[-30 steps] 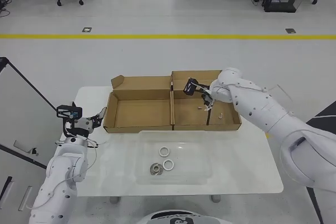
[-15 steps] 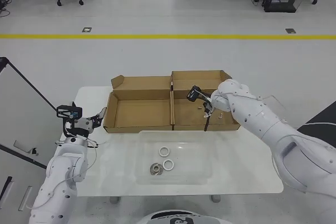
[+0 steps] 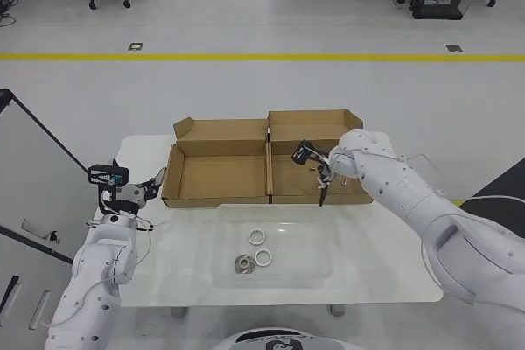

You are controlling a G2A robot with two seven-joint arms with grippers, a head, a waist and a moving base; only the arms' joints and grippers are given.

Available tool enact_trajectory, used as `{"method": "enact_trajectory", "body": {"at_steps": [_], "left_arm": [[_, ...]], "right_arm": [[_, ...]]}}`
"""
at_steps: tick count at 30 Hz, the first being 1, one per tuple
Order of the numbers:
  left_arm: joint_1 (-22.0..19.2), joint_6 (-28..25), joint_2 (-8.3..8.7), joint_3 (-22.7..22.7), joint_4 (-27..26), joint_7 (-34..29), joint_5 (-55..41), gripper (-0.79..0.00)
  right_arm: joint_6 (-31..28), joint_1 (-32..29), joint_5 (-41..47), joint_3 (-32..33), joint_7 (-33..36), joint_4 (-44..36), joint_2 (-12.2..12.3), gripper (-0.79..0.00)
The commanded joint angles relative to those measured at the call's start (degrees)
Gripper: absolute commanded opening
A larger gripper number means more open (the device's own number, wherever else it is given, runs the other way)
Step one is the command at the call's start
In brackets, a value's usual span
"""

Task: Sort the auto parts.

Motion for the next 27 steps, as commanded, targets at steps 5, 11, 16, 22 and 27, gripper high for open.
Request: {"method": "enact_trajectory", "body": {"at_steps": [5,11,16,22,27], "left_arm": [[0.0,0.0,0.0,0.0,0.0,0.0,0.0,0.0],[0.0,0.0,0.0,0.0,0.0,0.0,0.0,0.0],[0.0,0.0,0.0,0.0,0.0,0.0,0.0,0.0],[0.0,0.0,0.0,0.0,0.0,0.0,0.0,0.0],[0.0,0.0,0.0,0.0,0.0,0.0,0.0,0.0]], "right_arm": [[-0.64,-0.2,-0.54,0.5,0.83,0.8,-0.54,-0.785],[-1.23,-0.44,-0.81,1.2,1.09,1.41,-0.95,-0.566],[-1.62,-0.72,-1.02,2.06,0.76,1.8,-1.03,-0.453],[-2.05,-0.49,-1.09,4.04,0.02,1.13,-0.57,0.0],[-1.66,-0.22,-1.53,6.96,-0.75,-1.37,0.7,0.0]]}}
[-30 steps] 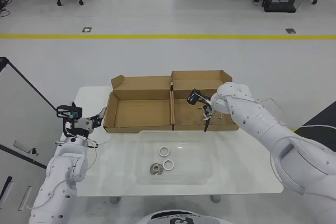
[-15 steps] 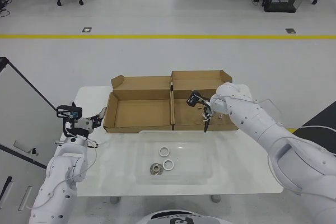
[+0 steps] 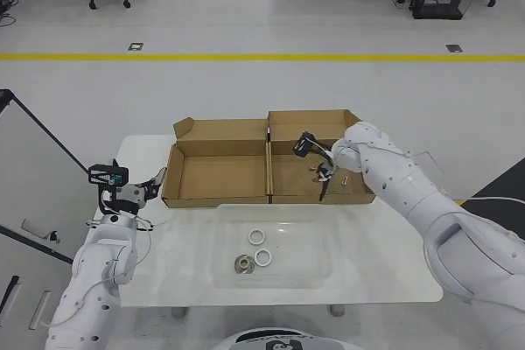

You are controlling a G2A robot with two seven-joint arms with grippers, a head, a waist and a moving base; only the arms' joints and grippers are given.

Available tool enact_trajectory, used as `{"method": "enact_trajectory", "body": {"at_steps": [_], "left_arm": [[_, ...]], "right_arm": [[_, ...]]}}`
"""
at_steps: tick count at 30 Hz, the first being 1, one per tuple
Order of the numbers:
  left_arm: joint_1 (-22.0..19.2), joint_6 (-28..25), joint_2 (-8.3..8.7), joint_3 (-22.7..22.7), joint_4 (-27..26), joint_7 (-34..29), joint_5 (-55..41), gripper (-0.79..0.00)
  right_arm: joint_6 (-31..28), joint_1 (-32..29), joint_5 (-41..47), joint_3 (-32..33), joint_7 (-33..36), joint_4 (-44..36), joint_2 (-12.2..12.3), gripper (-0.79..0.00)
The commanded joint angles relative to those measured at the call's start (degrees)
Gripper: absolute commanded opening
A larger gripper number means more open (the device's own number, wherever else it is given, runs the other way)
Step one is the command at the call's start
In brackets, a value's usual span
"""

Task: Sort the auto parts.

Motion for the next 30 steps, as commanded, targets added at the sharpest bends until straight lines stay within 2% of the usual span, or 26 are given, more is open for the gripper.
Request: {"method": "enact_trajectory", "body": {"at_steps": [1,9,18,25,30], "left_arm": [[0.0,0.0,0.0,0.0,0.0,0.0,0.0,0.0],[0.0,0.0,0.0,0.0,0.0,0.0,0.0,0.0],[0.0,0.0,0.0,0.0,0.0,0.0,0.0,0.0],[0.0,0.0,0.0,0.0,0.0,0.0,0.0,0.0],[0.0,0.0,0.0,0.0,0.0,0.0,0.0,0.0]], "right_arm": [[0.02,0.03,0.07,1.61,-0.33,-1.43,0.71,0.0],[-3.63,-1.98,3.6,10.91,-0.96,-12.48,4.86,0.0],[-8.76,-12.2,14.55,27.23,5.99,-31.3,11.28,0.0],[-10.61,-23.85,31.79,43.37,10.42,-43.67,15.5,0.0],[-11.59,-30.94,45.62,53.02,15.79,-47.29,17.67,0.0]]}}
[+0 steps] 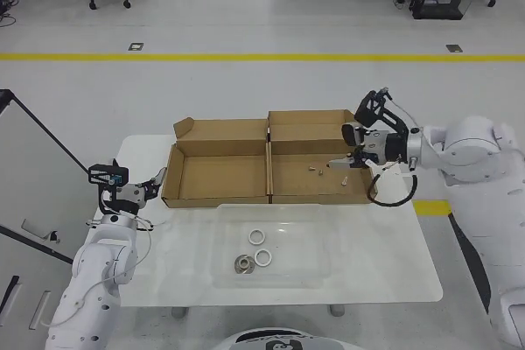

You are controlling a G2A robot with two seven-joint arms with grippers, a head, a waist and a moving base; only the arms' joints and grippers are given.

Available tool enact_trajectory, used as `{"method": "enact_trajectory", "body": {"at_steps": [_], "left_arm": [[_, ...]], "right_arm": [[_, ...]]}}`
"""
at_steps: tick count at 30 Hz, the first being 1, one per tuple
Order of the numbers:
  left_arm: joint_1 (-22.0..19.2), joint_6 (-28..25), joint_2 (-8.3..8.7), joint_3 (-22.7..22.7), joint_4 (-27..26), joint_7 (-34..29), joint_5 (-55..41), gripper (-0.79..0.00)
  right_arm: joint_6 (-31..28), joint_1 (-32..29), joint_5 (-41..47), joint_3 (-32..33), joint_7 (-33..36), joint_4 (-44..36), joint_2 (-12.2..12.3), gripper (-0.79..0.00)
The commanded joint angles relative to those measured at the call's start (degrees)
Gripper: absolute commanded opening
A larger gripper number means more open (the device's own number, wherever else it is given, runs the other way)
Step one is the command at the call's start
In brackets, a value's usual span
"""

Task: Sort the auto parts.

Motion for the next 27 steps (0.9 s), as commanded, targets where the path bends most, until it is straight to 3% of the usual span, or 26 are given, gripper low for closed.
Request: {"method": "enact_trajectory", "body": {"at_steps": [1,18,27], "left_arm": [[0.0,0.0,0.0,0.0,0.0,0.0,0.0,0.0],[0.0,0.0,0.0,0.0,0.0,0.0,0.0,0.0],[0.0,0.0,0.0,0.0,0.0,0.0,0.0,0.0]], "right_arm": [[0.05,-2.78,6.88,4.08,1.58,-0.84,0.77,0.0],[-0.83,-20.15,36.52,21.08,0.72,-3.04,6.17,0.0],[-1.14,-21.65,36.14,22.25,0.41,-4.5,6.93,0.0]]}}
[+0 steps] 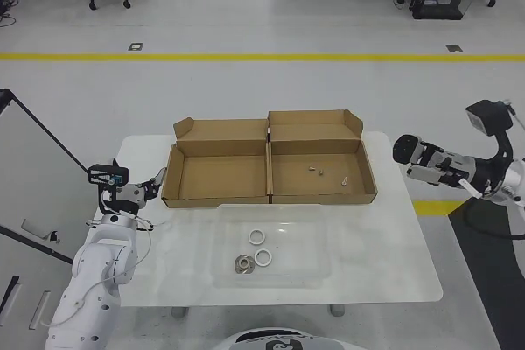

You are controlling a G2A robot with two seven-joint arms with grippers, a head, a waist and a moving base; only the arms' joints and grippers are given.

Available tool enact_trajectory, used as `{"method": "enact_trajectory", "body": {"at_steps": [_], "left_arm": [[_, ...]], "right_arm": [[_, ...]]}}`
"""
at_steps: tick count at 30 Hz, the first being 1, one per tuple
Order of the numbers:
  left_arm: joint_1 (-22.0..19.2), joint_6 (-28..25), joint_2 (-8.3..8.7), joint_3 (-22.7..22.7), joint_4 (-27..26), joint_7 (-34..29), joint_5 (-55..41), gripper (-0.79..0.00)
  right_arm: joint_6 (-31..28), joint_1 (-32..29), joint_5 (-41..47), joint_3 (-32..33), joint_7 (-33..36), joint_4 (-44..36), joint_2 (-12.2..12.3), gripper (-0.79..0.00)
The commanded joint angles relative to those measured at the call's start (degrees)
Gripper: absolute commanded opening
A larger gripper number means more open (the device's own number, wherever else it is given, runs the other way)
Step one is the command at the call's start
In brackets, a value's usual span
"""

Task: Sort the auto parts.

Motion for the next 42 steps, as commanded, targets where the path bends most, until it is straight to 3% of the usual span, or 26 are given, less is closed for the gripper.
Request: {"method": "enact_trajectory", "body": {"at_steps": [1,9,14,18,30,37,42], "left_arm": [[0.0,0.0,0.0,0.0,0.0,0.0,0.0,0.0],[-0.36,-0.58,0.09,-0.26,-0.62,0.35,1.11,0.0],[-2.01,-9.95,0.72,-0.44,-5.03,-1.14,4.87,0.0],[-4.74,-18.76,1.21,1.27,-9.24,-9.96,6.61,0.0],[-11.55,-34.11,1.68,8.55,-15.56,-28.67,2.44,0.0],[-16.51,-39.41,1.96,13.04,-18.72,-45.32,-3.37,0.0],[-20.24,-40.1,1.92,17.32,-19.57,-54.27,-9.01,0.0]], "right_arm": [[0.0,0.0,0.02,0.0,0.0,0.01,0.0,0.0],[0.0,0.0,0.02,0.0,0.0,0.01,0.0,0.0],[0.0,0.0,0.02,0.0,0.0,0.01,0.0,0.0],[0.0,0.0,0.02,0.0,0.0,0.01,0.0,0.0],[0.0,0.0,0.02,0.0,0.0,0.01,0.0,0.0],[0.0,0.0,0.02,0.0,0.0,0.01,0.0,0.0],[0.0,0.0,0.02,0.0,0.0,0.01,0.0,0.0]]}}
